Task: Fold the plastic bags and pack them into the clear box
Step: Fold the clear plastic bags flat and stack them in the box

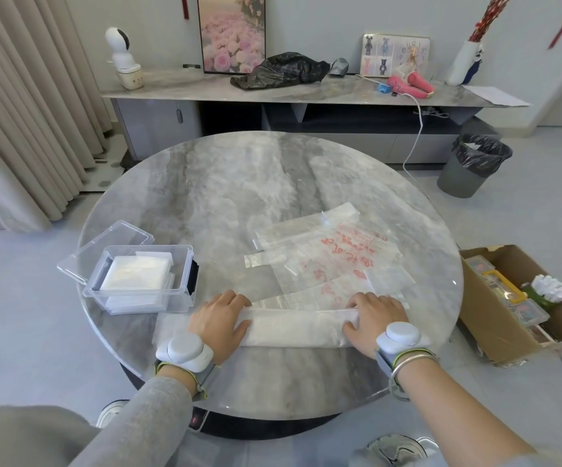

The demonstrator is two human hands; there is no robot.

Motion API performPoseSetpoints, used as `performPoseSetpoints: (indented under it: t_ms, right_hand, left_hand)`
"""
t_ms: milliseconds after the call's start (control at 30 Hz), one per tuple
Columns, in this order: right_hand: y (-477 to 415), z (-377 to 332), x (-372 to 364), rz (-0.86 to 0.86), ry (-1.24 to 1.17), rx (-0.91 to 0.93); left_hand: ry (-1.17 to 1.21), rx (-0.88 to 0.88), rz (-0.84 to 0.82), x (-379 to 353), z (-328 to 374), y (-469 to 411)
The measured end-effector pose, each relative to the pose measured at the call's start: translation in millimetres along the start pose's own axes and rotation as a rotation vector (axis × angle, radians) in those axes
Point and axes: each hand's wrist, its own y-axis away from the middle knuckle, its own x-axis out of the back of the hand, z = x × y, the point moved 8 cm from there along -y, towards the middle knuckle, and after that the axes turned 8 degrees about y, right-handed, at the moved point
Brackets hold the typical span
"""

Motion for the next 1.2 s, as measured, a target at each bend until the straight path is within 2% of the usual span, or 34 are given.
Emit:
performPoseSetpoints:
  t_ms: [100, 233, 367, 467, 567, 667, 800, 967, 1033, 1133, 1200]
  right_hand:
    - [0, -1, -4, 0.006, 0.058, 0.000]
    - [4, -4, -6, 0.007, 0.075, -0.005]
    - [15, -30, -5, 0.069, -0.061, 0.053]
    - [33, -73, -19, 0.047, -0.135, 0.162]
    - [45, -97, -54, -0.058, -0.144, 0.221]
    - [43, -81, -63, -0.090, -0.125, 0.110]
    - [33, -34, -67, -0.074, -0.173, -0.134]
    - [26, -26, -60, -0.174, -0.191, -0.153]
    - [20, -16, -49, -0.159, -0.204, -0.170]
    - [18, 17, -29, -0.062, -0.219, -0.371]
    - [21, 33, -25, -0.070, -0.263, -0.537]
  left_hand:
    - [-0.006, -0.039, 0.065, -1, -2, 3]
    - [-0.059, -0.196, 0.167, -6, 15, 11]
    - [-0.169, -0.364, 0.045, -41, 40, 20]
    - [-0.207, -0.368, -0.020, -58, 35, 24]
    - [-0.216, -0.372, -0.041, -62, 31, 25]
    - [-0.215, -0.365, -0.058, -64, 30, 23]
    - [-0.217, -0.362, -0.056, -65, 30, 23]
    - [-0.212, -0.358, -0.047, -65, 29, 23]
    - [-0.208, -0.357, -0.042, -64, 30, 22]
    - [-0.205, -0.356, -0.045, -65, 30, 22]
    - [-0.206, -0.354, -0.052, -66, 29, 22]
